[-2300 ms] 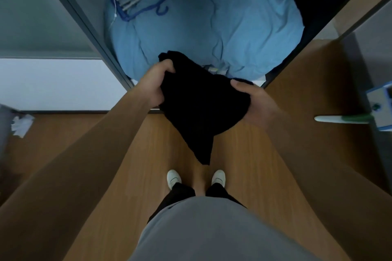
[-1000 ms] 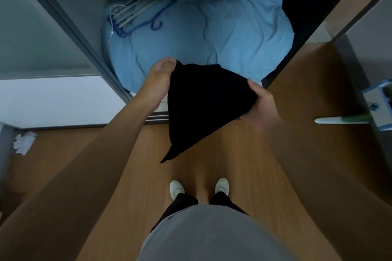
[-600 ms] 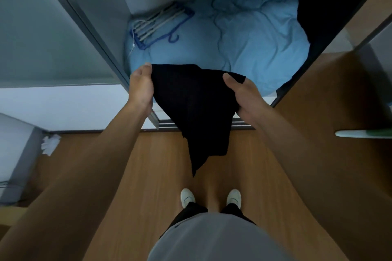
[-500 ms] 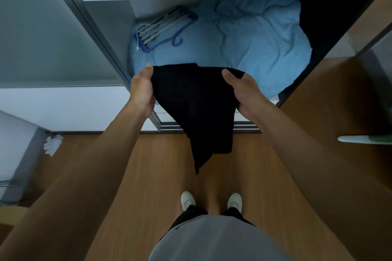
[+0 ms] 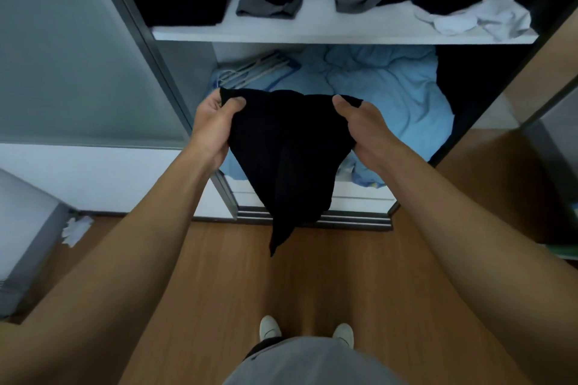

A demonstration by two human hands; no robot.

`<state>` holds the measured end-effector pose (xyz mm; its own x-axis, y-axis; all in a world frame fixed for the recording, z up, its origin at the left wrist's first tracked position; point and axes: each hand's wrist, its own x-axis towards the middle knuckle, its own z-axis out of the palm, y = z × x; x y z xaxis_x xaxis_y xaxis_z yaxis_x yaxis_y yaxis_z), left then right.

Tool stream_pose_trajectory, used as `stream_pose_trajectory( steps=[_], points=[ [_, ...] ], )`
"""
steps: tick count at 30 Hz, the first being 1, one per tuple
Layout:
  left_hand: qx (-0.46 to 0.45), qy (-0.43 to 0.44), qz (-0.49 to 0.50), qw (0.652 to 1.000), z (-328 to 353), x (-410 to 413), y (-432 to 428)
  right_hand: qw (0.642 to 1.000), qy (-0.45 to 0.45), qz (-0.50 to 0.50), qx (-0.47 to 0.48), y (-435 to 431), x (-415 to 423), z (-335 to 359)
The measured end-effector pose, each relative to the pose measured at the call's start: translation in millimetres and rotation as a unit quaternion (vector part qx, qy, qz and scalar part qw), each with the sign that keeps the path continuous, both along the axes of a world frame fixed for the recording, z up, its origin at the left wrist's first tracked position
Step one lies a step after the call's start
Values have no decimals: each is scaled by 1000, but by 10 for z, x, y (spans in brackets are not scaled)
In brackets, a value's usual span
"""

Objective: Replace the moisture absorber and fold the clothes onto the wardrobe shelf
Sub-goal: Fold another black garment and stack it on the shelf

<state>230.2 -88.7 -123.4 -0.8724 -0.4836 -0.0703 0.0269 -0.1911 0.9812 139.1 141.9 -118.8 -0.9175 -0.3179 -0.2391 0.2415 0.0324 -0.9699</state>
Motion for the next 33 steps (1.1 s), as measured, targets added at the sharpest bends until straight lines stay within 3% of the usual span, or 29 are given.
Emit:
stream_pose_trajectory(
  steps=[7, 13, 20, 28, 33],
  points=[
    [-39, 29, 8, 999, 234, 2, -105, 1000, -16, -21, -11, -54, 21, 0],
    [-2, 25, 4, 1000, 201, 152, -163, 992, -45, 18, -115, -52, 66, -32],
    [44, 18, 11, 999, 158, 289, -122, 985, -156, -1, -68, -122, 251, -204],
    [35, 7, 15, 999, 155, 383, -148, 995, -13, -100, 24, -220, 319, -223],
    [35, -3, 14, 999, 113, 399, -175, 990, 20, -139, 30, -256, 296, -210]
  ],
)
